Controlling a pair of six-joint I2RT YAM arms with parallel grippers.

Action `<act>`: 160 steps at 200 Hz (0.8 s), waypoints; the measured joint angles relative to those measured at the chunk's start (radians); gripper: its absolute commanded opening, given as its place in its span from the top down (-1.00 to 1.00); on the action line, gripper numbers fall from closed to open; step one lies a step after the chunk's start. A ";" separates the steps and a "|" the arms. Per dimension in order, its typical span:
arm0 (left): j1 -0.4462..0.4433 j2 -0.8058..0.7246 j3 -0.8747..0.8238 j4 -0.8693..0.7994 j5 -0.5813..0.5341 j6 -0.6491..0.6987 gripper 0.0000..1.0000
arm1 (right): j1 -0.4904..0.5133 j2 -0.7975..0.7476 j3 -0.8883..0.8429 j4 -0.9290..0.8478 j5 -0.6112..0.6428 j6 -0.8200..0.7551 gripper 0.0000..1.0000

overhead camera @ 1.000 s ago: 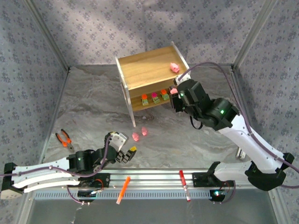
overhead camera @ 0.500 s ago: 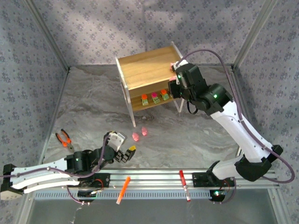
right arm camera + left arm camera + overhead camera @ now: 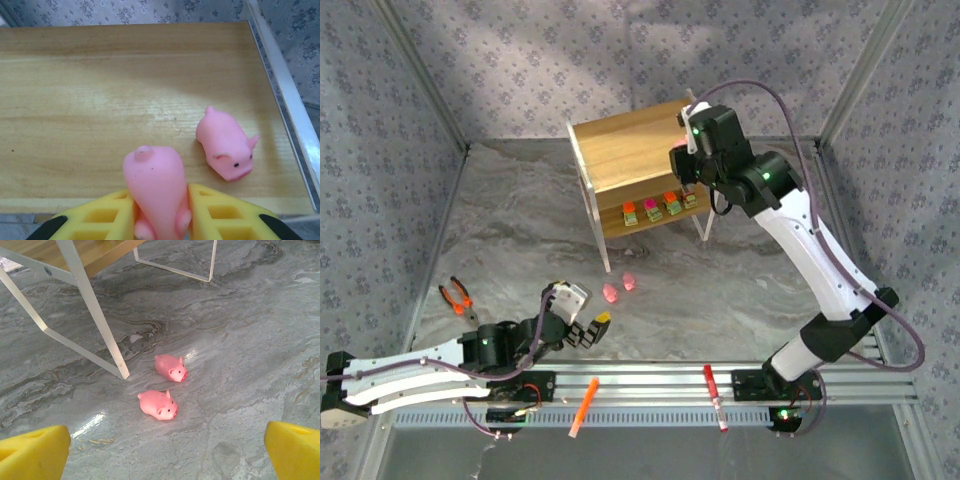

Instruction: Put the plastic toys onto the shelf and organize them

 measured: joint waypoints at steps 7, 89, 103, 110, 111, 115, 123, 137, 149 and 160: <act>0.000 0.000 0.000 0.000 0.000 0.000 -0.99 | -0.002 0.012 0.010 0.000 -0.004 -0.002 0.42; 0.000 -0.001 0.000 0.000 -0.001 0.000 -0.99 | -0.023 0.094 0.062 -0.008 -0.038 -0.014 0.41; 0.000 -0.001 0.000 0.000 -0.001 0.000 -0.99 | -0.023 0.098 0.067 -0.011 -0.039 -0.015 0.41; 0.000 -0.001 0.000 0.000 -0.001 0.000 -0.99 | -0.023 0.098 0.069 -0.013 -0.040 -0.015 0.41; 0.000 -0.001 0.000 0.000 -0.001 0.000 -0.99 | -0.023 0.098 0.070 -0.013 -0.040 -0.016 0.41; 0.000 -0.001 0.000 0.000 -0.001 0.000 -0.99 | -0.023 0.099 0.072 -0.015 -0.040 -0.018 0.41; 0.000 -0.001 -0.001 0.000 -0.001 0.000 -0.99 | -0.023 0.099 0.074 -0.015 -0.040 -0.018 0.41; 0.000 -0.001 -0.003 0.000 -0.002 0.000 -0.99 | -0.023 0.099 0.074 -0.015 -0.040 -0.018 0.41; 0.000 -0.001 -0.005 0.000 -0.004 0.000 -0.99 | -0.023 0.099 0.074 -0.016 -0.040 -0.019 0.41; 0.000 -0.001 -0.006 -0.001 -0.004 0.000 -0.99 | -0.023 0.099 0.074 -0.016 -0.040 -0.019 0.41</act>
